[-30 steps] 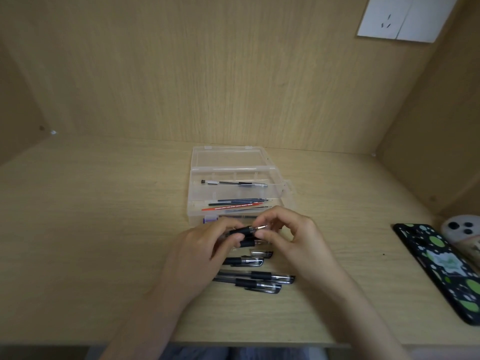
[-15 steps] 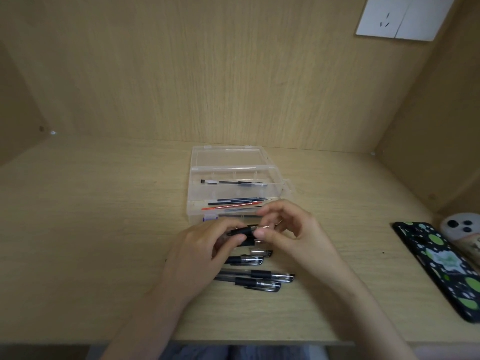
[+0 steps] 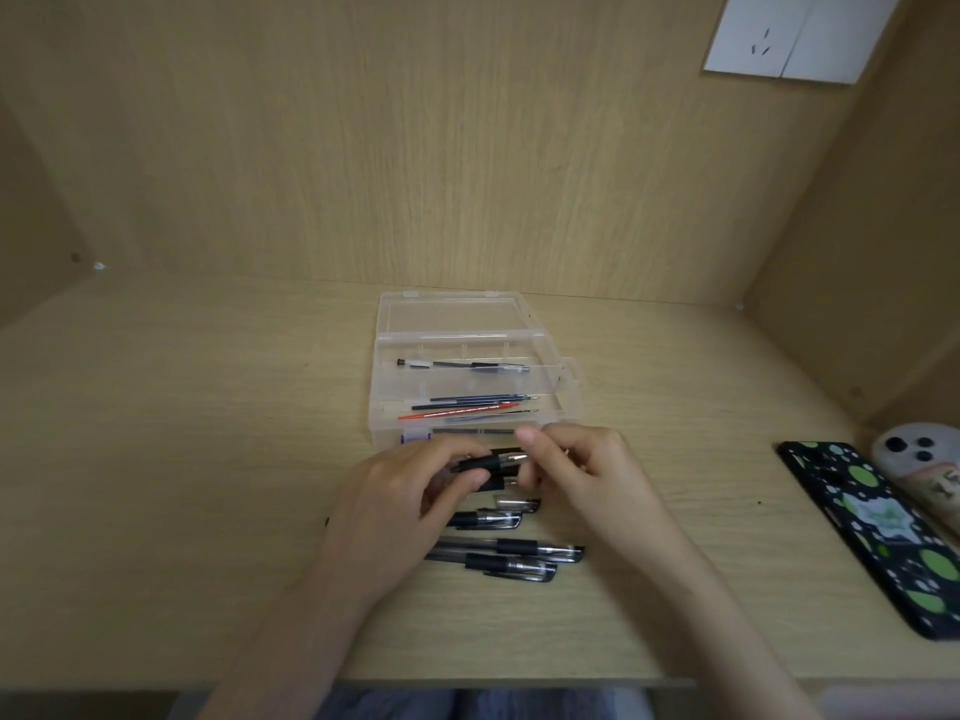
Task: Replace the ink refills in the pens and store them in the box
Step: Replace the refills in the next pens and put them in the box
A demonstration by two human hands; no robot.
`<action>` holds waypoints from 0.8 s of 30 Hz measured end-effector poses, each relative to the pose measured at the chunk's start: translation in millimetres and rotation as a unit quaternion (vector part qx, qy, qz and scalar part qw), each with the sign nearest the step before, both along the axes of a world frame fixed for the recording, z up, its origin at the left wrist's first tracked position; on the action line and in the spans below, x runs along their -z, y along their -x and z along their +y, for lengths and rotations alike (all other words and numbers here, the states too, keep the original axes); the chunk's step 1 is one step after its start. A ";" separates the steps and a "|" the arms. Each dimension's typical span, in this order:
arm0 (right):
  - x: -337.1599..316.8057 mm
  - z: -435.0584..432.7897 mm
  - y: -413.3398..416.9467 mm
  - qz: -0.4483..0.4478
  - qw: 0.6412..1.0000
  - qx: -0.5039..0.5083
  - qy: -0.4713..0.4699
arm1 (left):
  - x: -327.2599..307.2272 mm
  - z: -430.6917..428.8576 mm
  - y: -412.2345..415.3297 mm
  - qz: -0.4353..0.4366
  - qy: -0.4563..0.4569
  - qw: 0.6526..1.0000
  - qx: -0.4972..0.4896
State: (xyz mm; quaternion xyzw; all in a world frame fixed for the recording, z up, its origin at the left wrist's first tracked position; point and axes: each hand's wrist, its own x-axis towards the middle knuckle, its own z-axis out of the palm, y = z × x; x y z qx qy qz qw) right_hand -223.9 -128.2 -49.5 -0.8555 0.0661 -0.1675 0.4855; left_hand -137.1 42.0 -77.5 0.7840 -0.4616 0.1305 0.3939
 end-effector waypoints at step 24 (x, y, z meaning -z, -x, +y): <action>22.4 -21.9 9.7 0.041 0.988 -0.041 0.146 | 0.5 -0.1 -0.4 0.014 0.002 1.000 -0.024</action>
